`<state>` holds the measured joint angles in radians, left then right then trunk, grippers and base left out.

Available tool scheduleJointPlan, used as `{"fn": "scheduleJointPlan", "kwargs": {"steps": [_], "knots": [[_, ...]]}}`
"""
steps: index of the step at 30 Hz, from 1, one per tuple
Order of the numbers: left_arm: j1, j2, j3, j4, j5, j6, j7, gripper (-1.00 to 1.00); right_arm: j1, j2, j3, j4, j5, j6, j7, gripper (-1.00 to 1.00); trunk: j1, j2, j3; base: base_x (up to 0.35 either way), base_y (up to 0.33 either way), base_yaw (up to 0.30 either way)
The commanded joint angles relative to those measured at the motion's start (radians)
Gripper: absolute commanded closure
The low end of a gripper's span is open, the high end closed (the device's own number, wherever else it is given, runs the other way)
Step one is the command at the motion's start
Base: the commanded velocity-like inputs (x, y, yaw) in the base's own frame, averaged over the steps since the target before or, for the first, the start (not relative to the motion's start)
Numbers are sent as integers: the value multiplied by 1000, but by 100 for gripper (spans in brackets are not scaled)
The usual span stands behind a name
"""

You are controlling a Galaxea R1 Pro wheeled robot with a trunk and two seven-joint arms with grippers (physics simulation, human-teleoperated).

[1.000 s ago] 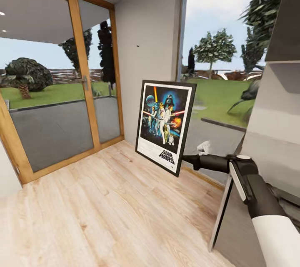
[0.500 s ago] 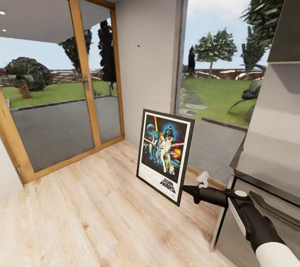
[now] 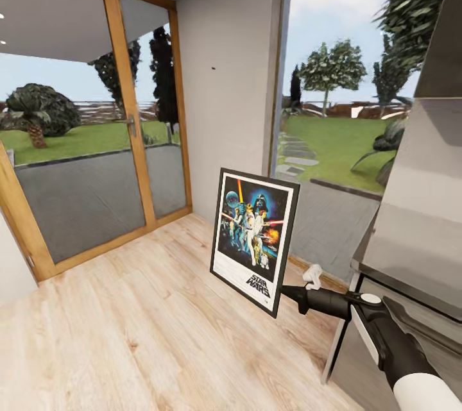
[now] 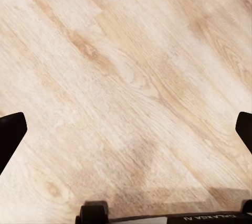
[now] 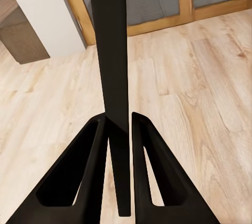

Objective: Pick up the poster from the kitchen countertop and hang it on one of the wall nails in the kitchen.

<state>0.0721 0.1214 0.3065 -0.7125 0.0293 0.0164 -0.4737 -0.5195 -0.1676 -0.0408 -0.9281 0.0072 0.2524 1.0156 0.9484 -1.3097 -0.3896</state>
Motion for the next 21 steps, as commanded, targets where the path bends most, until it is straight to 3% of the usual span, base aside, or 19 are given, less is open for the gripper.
{"fn": "scheduleJointPlan", "kwargs": {"steps": [1, 21], "knots": [[0, 0, 2, -1, 3, 2, -5, -100, -1, 0, -2, -1, -1, 10, 6, 100, -4, 7, 2, 0, 0, 0], [0, 0, 2, -1, 2, 2, -5, -100, 1, 0, -4, 8, -2, 8, 4, 100, -81, 147, 63, 0, 0, 0]]}}
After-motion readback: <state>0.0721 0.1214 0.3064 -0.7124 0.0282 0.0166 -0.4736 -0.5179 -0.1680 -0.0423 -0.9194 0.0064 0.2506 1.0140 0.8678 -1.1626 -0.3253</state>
